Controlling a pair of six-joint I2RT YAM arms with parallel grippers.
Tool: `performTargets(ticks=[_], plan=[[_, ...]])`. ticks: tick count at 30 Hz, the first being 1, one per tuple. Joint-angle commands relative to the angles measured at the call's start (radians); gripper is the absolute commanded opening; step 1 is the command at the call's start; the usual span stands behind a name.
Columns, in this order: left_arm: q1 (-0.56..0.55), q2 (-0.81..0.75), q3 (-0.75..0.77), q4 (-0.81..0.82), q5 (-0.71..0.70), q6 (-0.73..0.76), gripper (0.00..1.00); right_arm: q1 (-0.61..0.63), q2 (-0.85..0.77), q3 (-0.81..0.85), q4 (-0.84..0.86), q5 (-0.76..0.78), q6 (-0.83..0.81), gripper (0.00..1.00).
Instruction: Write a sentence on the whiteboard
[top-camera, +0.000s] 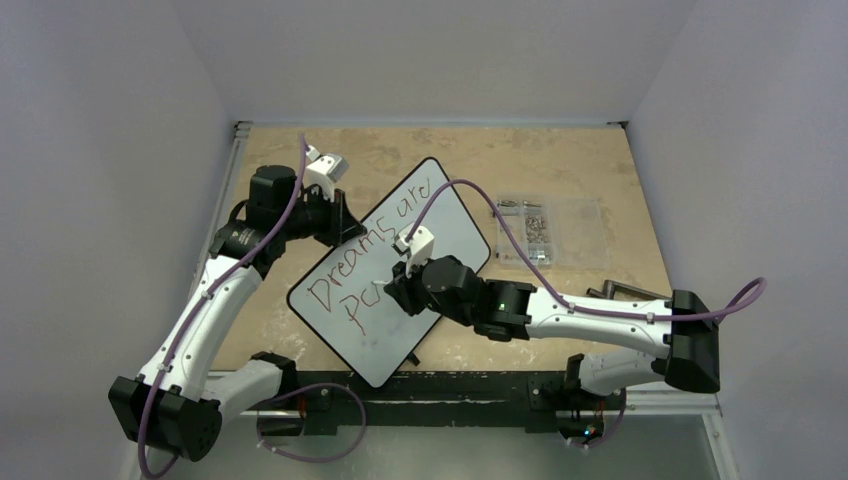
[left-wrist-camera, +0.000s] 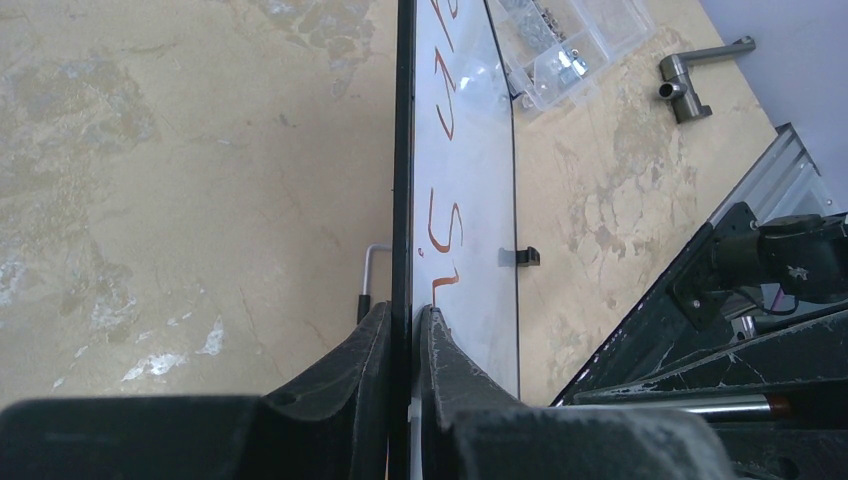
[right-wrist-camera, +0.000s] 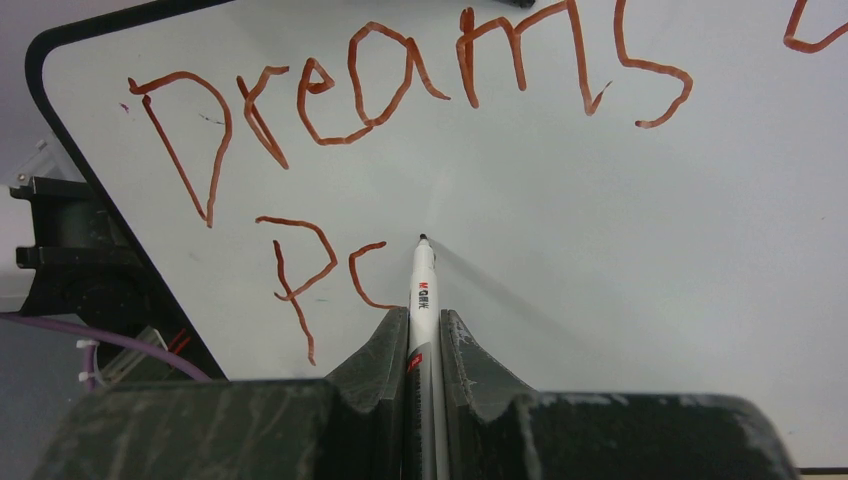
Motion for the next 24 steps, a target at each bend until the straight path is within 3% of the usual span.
performTargets(ticks=[1, 24], plan=[[-0.002, -0.036, 0.01, 0.096, -0.007, 0.015, 0.0, -0.007, 0.008, 0.046, 0.031, 0.006, -0.032, 0.0], [-0.002, -0.038, 0.01, 0.095, -0.009, 0.015, 0.0, -0.007, 0.0, 0.012, 0.08, -0.141, -0.043, 0.0]])
